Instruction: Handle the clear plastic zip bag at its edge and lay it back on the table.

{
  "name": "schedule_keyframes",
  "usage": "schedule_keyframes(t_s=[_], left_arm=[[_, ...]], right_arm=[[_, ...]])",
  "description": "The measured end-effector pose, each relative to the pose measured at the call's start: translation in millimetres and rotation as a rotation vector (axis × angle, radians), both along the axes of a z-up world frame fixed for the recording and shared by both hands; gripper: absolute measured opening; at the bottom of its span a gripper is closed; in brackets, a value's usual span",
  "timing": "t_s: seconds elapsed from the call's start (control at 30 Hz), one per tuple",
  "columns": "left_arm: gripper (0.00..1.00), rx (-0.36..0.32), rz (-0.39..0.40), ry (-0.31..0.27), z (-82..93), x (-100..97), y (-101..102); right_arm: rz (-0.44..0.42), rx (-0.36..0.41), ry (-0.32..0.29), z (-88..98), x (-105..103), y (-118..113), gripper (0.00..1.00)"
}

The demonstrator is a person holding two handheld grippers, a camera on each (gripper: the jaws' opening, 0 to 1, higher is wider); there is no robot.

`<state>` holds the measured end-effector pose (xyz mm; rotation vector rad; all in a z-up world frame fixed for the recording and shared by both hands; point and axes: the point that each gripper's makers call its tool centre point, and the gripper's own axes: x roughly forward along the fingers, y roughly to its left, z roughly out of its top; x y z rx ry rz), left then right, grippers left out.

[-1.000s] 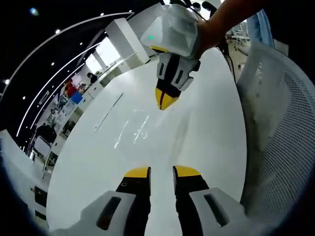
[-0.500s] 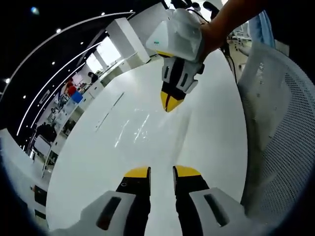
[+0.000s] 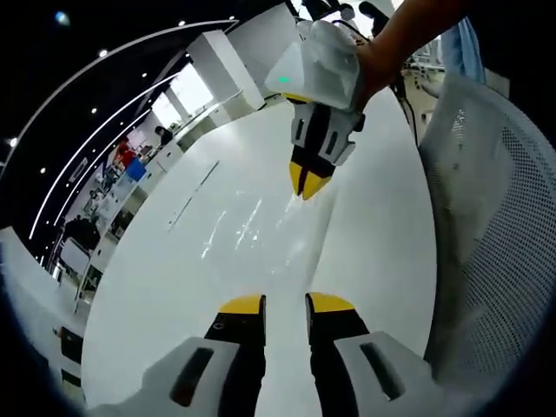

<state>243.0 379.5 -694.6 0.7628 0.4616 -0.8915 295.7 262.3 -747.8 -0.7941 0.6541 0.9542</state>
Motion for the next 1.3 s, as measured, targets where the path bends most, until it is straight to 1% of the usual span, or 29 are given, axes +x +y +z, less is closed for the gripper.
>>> schedule_keyframes(t_s=[0.5,0.8,1.3], left_arm=[[0.15,0.002,-0.003,-0.001,1.9,-0.8,-1.3],[0.15,0.001,-0.002,-0.001,1.8,-0.4,-2.2],[0.16,0.005,-0.008,0.004,-0.4,-0.5,-3.7]], right_arm=[[-0.006,0.011,0.046,-7.3,-8.5,3.1,0.02],[0.001,0.013,0.051,-11.4,-8.4,4.4,0.02],[0.014,0.046,0.062,-11.3,-16.6,4.4,0.10]])
